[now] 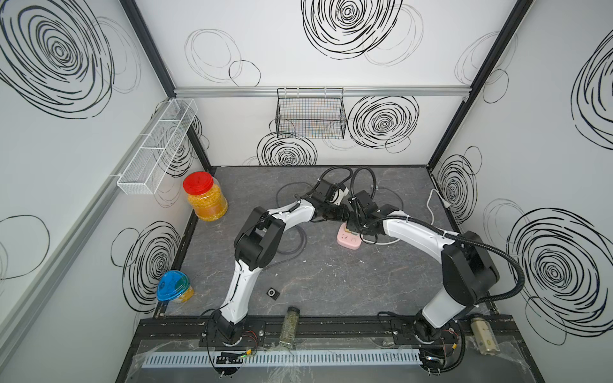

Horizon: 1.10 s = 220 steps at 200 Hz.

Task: Charge mp3
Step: Adjust the plug at the socket, then pick up the charging cable from the center of the board.

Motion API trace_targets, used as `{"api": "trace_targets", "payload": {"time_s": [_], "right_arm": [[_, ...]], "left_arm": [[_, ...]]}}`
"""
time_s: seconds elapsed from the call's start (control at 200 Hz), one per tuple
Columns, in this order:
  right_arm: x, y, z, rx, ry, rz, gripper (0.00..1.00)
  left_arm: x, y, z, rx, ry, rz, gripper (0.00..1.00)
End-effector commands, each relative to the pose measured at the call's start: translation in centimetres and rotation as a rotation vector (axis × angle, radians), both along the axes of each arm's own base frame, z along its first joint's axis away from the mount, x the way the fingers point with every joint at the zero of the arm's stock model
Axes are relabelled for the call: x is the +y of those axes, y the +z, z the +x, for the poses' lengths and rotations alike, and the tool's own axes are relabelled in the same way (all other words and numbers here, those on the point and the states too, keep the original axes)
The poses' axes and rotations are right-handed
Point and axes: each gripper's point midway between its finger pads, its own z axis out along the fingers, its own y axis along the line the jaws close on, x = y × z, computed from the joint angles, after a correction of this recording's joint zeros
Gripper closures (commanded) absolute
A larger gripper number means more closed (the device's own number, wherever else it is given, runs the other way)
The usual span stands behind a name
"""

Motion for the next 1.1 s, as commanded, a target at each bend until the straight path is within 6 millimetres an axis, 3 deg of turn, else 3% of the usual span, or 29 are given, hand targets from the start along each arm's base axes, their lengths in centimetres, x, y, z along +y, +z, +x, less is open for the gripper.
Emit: {"api": "trace_targets", "payload": {"time_s": [0.0,0.105,0.235,0.405,0.525,0.661,0.921,1.096], "right_arm": [[-0.9,-0.9,-2.2,0.107,0.012,-0.053,0.62],[-0.9,0.4,-2.9,0.113,0.018,-0.065,0.49],[-0.2,2.1,-4.2,0.102,0.059,-0.059,0.42],[1.4,5.1,-4.2,0.043,0.118,0.009,0.38],[2.0,8.1,-3.1,-0.04,0.14,0.068,0.38],[1.7,11.1,-1.4,-0.132,0.137,0.136,0.38],[0.4,14.8,0.5,-0.304,0.128,0.203,0.38],[-0.9,15.6,0.7,-0.364,0.105,0.218,0.38]], "left_arm": [[1.9,3.2,1.1,-0.029,0.057,-0.002,0.71],[3.9,4.6,2.5,-0.049,0.104,0.013,0.68],[6.6,5.2,4.3,-0.101,0.162,0.077,0.64],[9.1,3.3,7.8,-0.162,0.211,0.276,0.58],[9.2,1.9,10.4,-0.191,0.218,0.361,0.58],[8.7,-0.2,11.8,-0.18,0.2,0.407,0.56],[8.5,-4.8,11.7,-0.129,0.173,0.46,0.53],[7.8,-6.6,10.8,-0.097,0.141,0.468,0.53]]}}
